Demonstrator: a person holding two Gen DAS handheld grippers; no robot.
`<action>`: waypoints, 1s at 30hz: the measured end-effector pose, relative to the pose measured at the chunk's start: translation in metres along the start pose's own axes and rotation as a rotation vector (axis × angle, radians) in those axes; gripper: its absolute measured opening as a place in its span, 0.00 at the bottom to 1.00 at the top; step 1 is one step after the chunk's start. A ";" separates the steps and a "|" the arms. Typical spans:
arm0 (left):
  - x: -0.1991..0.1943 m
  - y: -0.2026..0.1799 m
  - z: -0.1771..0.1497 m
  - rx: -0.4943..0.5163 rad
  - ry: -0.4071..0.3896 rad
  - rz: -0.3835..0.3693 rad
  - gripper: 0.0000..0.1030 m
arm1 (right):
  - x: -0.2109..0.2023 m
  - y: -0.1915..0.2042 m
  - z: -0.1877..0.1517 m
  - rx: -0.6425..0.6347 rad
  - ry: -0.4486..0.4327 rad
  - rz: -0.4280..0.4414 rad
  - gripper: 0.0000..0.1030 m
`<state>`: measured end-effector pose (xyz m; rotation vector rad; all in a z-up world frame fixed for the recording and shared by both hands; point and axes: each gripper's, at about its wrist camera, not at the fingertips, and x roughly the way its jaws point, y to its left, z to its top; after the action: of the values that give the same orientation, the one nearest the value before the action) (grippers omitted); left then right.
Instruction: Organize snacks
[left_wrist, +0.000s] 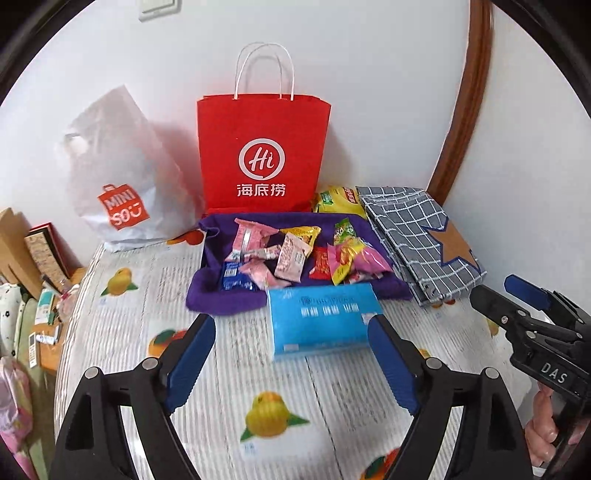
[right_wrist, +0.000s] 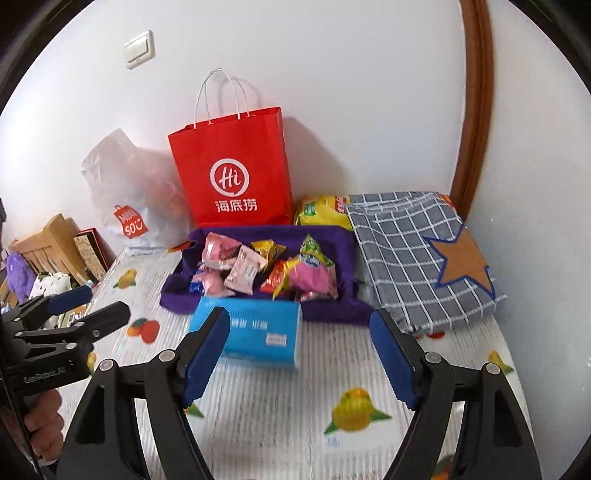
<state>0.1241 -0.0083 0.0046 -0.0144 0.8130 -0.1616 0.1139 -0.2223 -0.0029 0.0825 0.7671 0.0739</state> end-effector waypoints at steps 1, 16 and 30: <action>-0.006 -0.002 -0.005 0.002 -0.008 0.005 0.82 | -0.004 -0.001 -0.004 0.002 -0.003 0.000 0.78; -0.070 -0.034 -0.066 0.031 -0.078 0.042 0.88 | -0.080 -0.010 -0.064 -0.021 -0.082 -0.057 1.00; -0.089 -0.041 -0.077 0.011 -0.099 0.052 0.88 | -0.108 -0.019 -0.078 -0.006 -0.116 -0.061 1.00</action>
<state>0.0019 -0.0320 0.0189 0.0093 0.7127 -0.1160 -0.0171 -0.2474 0.0134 0.0571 0.6527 0.0136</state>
